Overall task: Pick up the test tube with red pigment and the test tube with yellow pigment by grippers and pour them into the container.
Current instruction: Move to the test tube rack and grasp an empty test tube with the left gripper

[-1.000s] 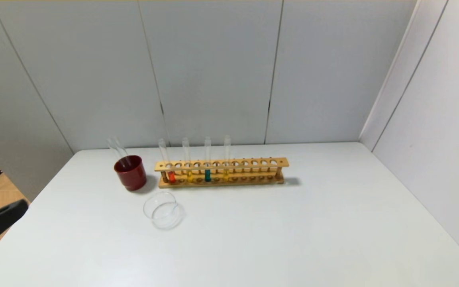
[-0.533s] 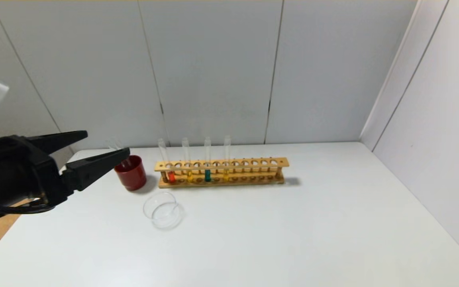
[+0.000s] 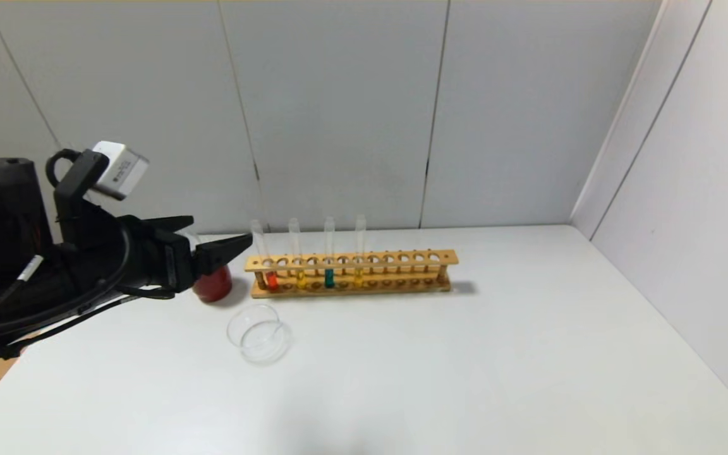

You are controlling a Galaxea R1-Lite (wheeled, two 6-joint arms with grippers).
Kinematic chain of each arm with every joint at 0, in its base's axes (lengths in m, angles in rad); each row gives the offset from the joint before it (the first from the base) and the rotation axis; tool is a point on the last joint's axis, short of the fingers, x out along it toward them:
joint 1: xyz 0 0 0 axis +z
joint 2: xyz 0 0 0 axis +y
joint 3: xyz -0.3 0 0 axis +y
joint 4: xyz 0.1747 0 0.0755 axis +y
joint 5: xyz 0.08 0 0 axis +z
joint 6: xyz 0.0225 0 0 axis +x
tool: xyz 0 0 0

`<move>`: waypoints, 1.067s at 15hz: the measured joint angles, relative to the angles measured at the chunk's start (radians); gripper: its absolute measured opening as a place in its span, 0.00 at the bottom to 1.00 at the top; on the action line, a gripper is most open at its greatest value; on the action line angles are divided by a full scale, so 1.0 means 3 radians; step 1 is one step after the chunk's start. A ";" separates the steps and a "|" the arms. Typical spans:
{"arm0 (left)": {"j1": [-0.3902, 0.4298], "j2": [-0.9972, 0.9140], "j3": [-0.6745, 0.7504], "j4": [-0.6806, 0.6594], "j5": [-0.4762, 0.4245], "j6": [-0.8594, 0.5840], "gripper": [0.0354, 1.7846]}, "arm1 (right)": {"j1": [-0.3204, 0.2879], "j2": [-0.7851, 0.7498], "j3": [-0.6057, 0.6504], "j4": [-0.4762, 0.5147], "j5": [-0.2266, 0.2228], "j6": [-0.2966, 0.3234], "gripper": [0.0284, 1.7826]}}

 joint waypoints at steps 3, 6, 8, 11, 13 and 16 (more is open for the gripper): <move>0.0004 0.0332 -0.0005 -0.0262 0.0004 0.0002 0.98 | -0.0001 0.0000 0.0000 0.0000 -0.0001 0.0001 0.98; 0.0048 0.0630 -0.0010 -0.0513 0.0006 0.0007 0.98 | -0.0001 0.0000 0.0000 0.0000 -0.0001 0.0000 0.98; 0.0068 0.0787 -0.0028 -0.0584 0.0010 0.0009 0.98 | -0.0001 0.0000 0.0000 0.0000 -0.0001 0.0001 0.98; 0.0086 0.0968 -0.0034 -0.0601 0.0011 0.0009 0.98 | -0.0001 0.0000 0.0000 0.0000 -0.0001 0.0001 0.98; 0.0093 0.1053 -0.0038 -0.0606 0.0016 0.0009 0.98 | -0.0001 0.0000 0.0000 0.0000 0.0000 0.0000 0.98; 0.0123 0.1189 -0.0057 -0.0738 0.0013 0.0007 0.98 | -0.0001 0.0000 0.0000 0.0000 0.0000 0.0000 0.98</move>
